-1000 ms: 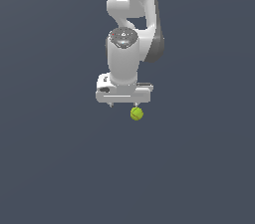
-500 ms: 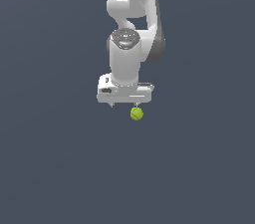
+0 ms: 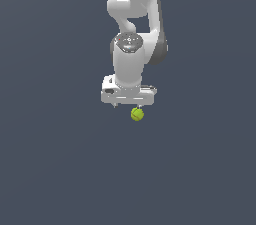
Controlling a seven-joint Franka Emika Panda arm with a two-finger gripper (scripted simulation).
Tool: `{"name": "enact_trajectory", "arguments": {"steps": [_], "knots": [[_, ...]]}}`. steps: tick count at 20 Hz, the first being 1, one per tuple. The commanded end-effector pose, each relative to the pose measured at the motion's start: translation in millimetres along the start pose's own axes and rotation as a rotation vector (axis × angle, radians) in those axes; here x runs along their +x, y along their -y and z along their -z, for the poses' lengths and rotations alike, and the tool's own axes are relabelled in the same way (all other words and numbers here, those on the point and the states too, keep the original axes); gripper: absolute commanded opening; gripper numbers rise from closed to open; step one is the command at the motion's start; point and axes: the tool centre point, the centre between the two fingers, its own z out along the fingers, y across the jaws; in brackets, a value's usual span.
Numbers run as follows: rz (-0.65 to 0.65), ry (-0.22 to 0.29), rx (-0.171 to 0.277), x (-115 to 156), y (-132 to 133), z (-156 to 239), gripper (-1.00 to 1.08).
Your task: Pick up the object and move it to a goal position.
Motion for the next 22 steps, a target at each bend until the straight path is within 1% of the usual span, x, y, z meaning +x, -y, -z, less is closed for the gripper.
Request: {"name": "enact_trajectory", "arguments": {"steps": [1, 16, 22], "knots": [[-0.042, 0.000, 0.003, -2, 4, -5, 1.00], [-0.400, 0.003, 0.019, -24, 35, -44, 1.00], [-0.509, 0.004, 0.022, -31, 43, -55, 1.00]]}}
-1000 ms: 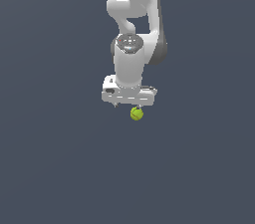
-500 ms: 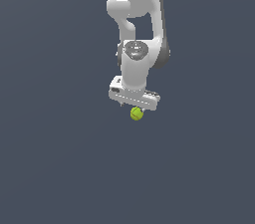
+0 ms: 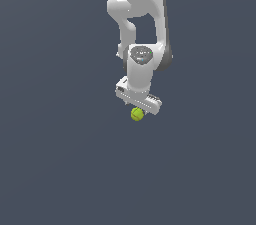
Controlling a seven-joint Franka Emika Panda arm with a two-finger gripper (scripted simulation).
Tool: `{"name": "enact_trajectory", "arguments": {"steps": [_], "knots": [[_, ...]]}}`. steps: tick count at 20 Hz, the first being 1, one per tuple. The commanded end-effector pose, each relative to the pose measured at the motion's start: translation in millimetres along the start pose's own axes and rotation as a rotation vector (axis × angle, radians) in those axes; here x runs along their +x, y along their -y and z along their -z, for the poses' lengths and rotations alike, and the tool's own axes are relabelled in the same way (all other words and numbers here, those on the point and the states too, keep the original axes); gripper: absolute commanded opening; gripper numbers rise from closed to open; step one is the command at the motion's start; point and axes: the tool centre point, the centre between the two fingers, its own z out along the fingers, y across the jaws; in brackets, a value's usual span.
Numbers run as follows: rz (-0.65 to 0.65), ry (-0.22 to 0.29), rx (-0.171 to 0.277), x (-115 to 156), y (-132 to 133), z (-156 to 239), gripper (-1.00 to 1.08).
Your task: Pick up the object and move it to a goal position.
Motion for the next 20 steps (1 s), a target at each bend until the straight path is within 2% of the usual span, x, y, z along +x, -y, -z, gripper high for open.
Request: {"name": "enact_trajectory", "arguments": {"steps": [1, 7, 14, 20], "knots": [[-0.041, 0.000, 0.001, -3, 1, -4, 1.00], [-0.095, 0.000, 0.002, -9, 2, -9, 1.00], [-0.101, 0.000, 0.002, -9, 3, -11, 1.00], [-0.103, 0.000, 0.002, -10, 2, -31, 1.00]]}}
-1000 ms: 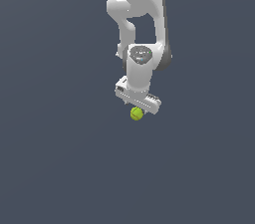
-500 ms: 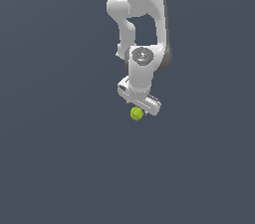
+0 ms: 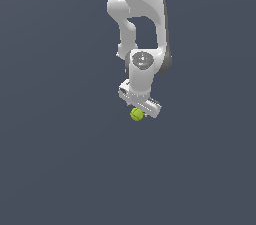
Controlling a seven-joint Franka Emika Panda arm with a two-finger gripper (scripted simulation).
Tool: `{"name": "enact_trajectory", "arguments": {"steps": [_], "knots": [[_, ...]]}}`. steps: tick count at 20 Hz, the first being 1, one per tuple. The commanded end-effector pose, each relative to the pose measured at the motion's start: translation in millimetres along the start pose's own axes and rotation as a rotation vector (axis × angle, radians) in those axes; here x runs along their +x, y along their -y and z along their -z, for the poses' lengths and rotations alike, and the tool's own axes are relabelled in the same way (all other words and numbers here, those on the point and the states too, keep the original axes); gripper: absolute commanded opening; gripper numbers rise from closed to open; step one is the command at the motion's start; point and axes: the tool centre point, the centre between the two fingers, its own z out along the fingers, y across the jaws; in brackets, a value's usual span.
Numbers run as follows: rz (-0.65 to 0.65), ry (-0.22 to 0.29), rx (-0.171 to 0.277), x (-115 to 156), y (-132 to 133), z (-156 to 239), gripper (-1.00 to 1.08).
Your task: Pick up the object and move it to a goal position.
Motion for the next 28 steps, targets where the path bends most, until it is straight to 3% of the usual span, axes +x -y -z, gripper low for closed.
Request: {"name": "enact_trajectory", "arguments": {"steps": [1, 10, 11, 28], "knots": [[-0.001, 0.001, -0.001, -1, -1, -12, 1.00], [-0.003, 0.001, -0.001, 0, 0, -36, 1.00], [-0.003, 0.001, -0.001, 0, 0, -36, -1.00], [-0.002, 0.000, 0.000, -5, 3, -23, -1.00]]}}
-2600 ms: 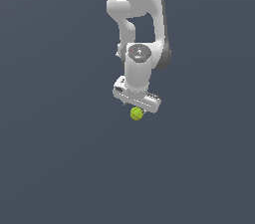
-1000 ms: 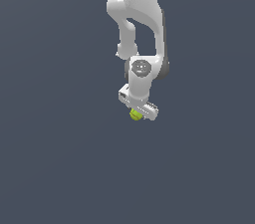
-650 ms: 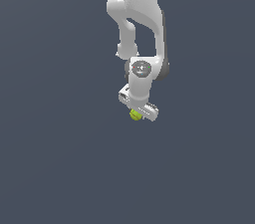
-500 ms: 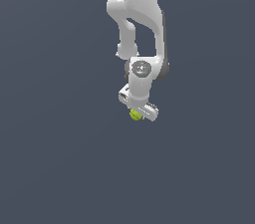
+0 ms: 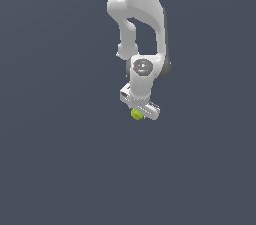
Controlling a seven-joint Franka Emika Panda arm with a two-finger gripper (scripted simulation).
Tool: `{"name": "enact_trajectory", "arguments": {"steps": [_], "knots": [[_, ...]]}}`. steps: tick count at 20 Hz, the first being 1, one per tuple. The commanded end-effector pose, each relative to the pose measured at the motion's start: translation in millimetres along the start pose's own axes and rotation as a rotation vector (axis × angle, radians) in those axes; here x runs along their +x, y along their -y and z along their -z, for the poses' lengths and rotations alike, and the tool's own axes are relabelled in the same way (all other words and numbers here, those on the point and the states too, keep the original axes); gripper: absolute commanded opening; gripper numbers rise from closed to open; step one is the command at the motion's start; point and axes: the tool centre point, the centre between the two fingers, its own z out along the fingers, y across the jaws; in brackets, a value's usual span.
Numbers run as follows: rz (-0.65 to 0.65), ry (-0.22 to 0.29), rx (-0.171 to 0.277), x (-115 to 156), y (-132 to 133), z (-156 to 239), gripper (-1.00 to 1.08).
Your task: Pick up the object and move it to a goal position.
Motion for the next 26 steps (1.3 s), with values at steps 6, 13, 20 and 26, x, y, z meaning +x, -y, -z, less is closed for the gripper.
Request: {"name": "enact_trajectory", "arguments": {"steps": [6, 13, 20, 26], "knots": [[0.000, -0.002, 0.002, -12, 7, 35, -1.00], [0.000, -0.002, 0.001, -34, 18, 94, -1.00], [-0.001, -0.003, 0.000, -61, 32, 170, -1.00], [-0.001, -0.003, 0.000, -81, 43, 227, -1.00]]}}
